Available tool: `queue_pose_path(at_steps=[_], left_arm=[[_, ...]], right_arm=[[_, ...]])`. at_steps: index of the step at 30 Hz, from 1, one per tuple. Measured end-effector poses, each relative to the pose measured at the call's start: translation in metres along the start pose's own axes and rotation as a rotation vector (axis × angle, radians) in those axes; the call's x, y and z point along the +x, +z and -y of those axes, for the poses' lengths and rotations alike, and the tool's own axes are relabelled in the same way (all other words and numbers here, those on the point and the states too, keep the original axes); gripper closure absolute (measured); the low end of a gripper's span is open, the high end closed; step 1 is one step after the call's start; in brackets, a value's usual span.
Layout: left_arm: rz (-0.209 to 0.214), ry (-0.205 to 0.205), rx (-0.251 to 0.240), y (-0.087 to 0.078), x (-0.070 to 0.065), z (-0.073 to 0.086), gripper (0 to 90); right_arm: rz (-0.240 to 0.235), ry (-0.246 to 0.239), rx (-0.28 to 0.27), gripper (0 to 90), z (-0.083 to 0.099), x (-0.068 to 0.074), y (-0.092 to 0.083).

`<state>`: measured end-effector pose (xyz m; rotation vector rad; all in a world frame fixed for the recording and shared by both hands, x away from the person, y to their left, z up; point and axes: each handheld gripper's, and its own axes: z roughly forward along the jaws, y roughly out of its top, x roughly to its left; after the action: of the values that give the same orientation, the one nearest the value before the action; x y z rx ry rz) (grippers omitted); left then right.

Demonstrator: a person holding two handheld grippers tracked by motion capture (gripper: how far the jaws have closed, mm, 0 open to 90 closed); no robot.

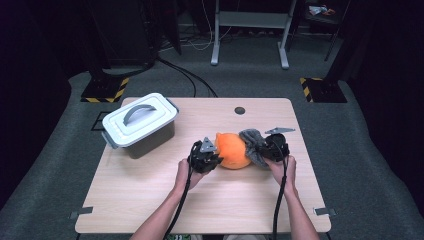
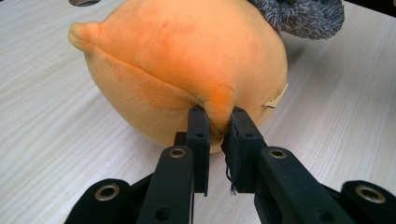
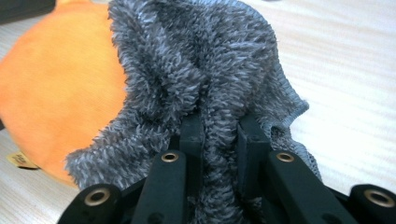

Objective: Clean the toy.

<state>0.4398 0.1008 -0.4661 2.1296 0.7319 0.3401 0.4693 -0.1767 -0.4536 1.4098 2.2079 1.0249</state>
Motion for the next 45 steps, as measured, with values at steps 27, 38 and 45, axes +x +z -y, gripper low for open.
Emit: queue_pose_path(at_steps=[27,38,45], left_arm=[[0.000,-0.014,0.003,0.000,0.004,0.003,80.3],[-0.003,-0.033,-0.007,0.000,0.008,0.005,79.9],[-0.006,-0.031,-0.005,0.000,0.009,0.006,79.6]], right_arm=[[0.045,0.025,0.113,75.7,0.031,-0.010,0.031],[0.072,-0.022,-0.046,75.7,0.002,-0.001,-0.030],[0.001,-0.080,-0.093,75.7,-0.023,0.022,-0.037]])
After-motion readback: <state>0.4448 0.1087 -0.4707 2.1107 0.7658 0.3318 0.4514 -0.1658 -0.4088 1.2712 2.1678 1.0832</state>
